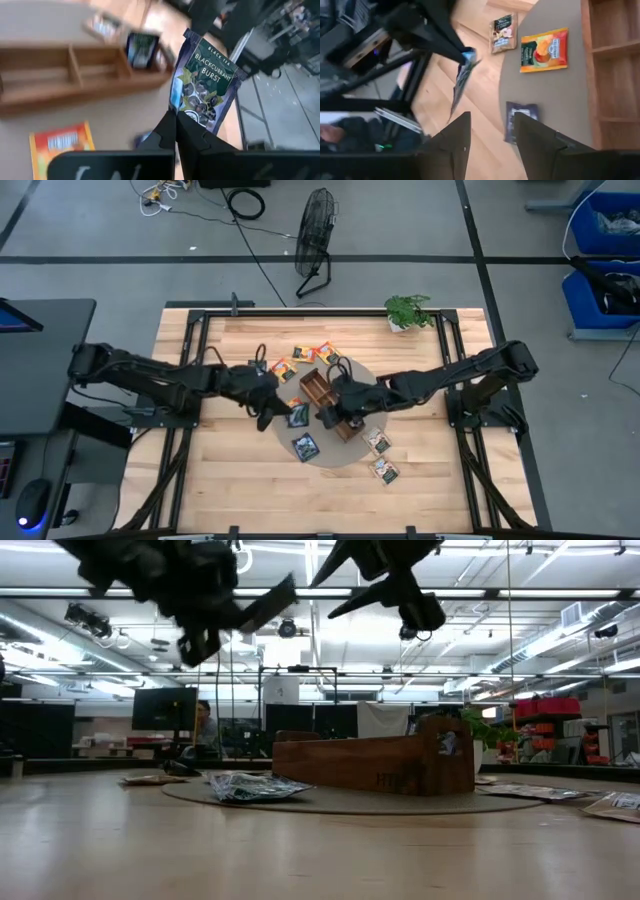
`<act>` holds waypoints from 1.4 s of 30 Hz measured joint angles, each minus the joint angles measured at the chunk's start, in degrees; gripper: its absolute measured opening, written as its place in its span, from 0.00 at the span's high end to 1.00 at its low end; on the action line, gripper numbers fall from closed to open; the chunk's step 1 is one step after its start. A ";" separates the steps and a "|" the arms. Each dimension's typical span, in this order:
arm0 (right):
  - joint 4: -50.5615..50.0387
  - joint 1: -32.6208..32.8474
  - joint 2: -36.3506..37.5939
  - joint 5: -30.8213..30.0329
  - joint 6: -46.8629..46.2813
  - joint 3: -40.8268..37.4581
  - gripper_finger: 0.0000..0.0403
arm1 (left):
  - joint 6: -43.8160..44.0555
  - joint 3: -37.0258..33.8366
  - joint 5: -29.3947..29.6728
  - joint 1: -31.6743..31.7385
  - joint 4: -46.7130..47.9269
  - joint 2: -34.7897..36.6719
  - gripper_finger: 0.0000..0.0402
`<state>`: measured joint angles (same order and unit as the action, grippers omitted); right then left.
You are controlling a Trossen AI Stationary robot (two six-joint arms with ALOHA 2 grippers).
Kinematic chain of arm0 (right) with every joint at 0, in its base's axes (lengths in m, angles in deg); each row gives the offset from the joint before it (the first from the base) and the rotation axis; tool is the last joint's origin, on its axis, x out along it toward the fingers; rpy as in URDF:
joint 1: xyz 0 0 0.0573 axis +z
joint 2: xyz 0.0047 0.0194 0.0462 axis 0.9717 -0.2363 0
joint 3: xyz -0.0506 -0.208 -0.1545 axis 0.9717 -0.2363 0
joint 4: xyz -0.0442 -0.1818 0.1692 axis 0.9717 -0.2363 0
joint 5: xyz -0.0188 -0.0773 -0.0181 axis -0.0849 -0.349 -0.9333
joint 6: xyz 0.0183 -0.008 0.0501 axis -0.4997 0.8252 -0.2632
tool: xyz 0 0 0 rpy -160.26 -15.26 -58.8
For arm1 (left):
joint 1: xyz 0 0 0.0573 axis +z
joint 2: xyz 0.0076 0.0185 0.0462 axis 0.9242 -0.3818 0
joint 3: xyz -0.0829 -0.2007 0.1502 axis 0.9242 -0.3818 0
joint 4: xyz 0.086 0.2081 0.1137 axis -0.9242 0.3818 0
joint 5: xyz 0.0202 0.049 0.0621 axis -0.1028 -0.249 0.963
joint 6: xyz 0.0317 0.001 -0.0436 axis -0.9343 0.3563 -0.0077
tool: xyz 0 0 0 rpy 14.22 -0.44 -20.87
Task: Pick & Place Tea
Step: Put the purple tea bag into the right section of the wooden organizer
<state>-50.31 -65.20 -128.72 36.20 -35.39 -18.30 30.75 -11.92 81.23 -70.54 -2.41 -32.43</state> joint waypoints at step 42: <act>5.81 -4.73 1.38 3.56 -2.20 0.02 0.67 | 1.98 2.63 2.72 1.32 1.82 0.00 0.99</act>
<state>-44.50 -69.94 -127.34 39.75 -37.59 -18.28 32.73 -9.29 83.95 -69.23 -0.59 -32.43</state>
